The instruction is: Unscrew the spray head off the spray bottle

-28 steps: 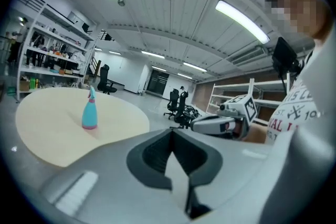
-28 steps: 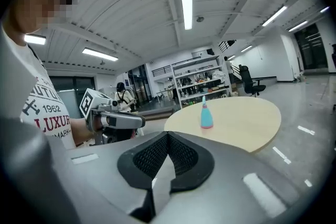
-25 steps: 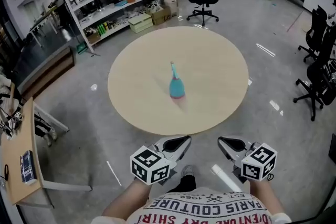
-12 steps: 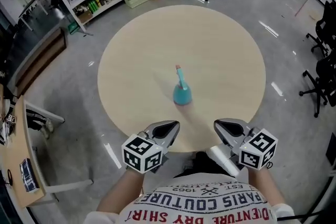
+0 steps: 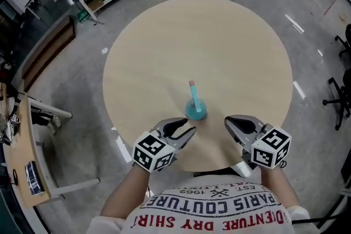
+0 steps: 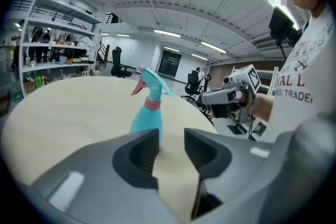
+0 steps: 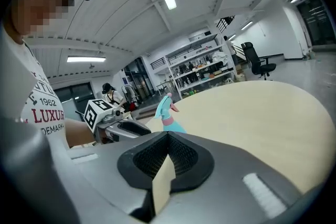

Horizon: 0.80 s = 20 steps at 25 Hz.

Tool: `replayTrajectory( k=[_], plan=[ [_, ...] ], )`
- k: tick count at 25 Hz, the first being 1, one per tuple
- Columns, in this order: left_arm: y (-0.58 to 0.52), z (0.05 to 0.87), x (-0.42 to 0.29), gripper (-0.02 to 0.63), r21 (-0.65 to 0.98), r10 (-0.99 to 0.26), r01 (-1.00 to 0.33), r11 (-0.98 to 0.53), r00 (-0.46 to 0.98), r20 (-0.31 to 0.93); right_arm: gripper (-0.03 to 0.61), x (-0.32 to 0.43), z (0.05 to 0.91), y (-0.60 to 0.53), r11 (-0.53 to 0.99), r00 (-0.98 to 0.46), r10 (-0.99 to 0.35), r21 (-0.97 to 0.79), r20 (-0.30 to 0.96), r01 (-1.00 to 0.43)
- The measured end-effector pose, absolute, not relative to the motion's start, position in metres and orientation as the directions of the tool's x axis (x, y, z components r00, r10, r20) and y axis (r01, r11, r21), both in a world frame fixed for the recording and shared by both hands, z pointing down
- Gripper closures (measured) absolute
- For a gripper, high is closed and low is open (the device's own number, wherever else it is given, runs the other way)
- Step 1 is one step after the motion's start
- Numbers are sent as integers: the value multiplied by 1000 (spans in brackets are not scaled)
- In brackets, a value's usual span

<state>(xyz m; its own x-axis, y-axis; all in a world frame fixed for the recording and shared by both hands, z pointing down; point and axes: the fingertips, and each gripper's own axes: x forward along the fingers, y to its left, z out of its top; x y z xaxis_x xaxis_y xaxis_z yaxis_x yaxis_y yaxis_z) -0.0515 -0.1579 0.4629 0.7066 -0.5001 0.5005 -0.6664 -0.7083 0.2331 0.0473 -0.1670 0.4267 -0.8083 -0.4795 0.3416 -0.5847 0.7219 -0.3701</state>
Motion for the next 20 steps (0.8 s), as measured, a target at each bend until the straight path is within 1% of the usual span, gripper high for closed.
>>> replayTrajectory(
  k=[3, 5, 7, 10, 13, 15, 16, 20],
  plan=[
    [-180, 480, -59, 416, 198, -519, -685, -701, 681, 517, 577, 42, 439, -177, 728, -817, -447, -382, 365, -569],
    [-193, 492, -61, 352, 150, -533, -693, -705, 658, 532, 577, 41, 445, -182, 735, -819, -427, -381, 383, -561],
    [-201, 504, -59, 276, 94, -522, -673, -734, 647, 556, 577, 39, 447, -188, 737, -824, -420, -387, 380, -554],
    [-208, 513, -46, 256, 56, -483, -617, -785, 666, 569, 577, 37, 448, -193, 739, -828, -409, -393, 384, -547],
    [-216, 521, -37, 249, 29, -481, -601, -799, 667, 570, 577, 37, 452, -196, 744, -827, -400, -387, 396, -545],
    [-220, 527, -37, 260, -2, -493, -602, -798, 651, 577, 577, 33, 450, -195, 752, -832, -397, -382, 388, -537],
    [-221, 528, -38, 287, -16, -498, -601, -799, 647, 578, 577, 31, 449, -195, 757, -834, -396, -378, 383, -533],
    [-223, 527, -35, 295, -28, -503, -598, -801, 648, 571, 577, 25, 450, -194, 774, -838, -385, -359, 387, -521]
  ],
)
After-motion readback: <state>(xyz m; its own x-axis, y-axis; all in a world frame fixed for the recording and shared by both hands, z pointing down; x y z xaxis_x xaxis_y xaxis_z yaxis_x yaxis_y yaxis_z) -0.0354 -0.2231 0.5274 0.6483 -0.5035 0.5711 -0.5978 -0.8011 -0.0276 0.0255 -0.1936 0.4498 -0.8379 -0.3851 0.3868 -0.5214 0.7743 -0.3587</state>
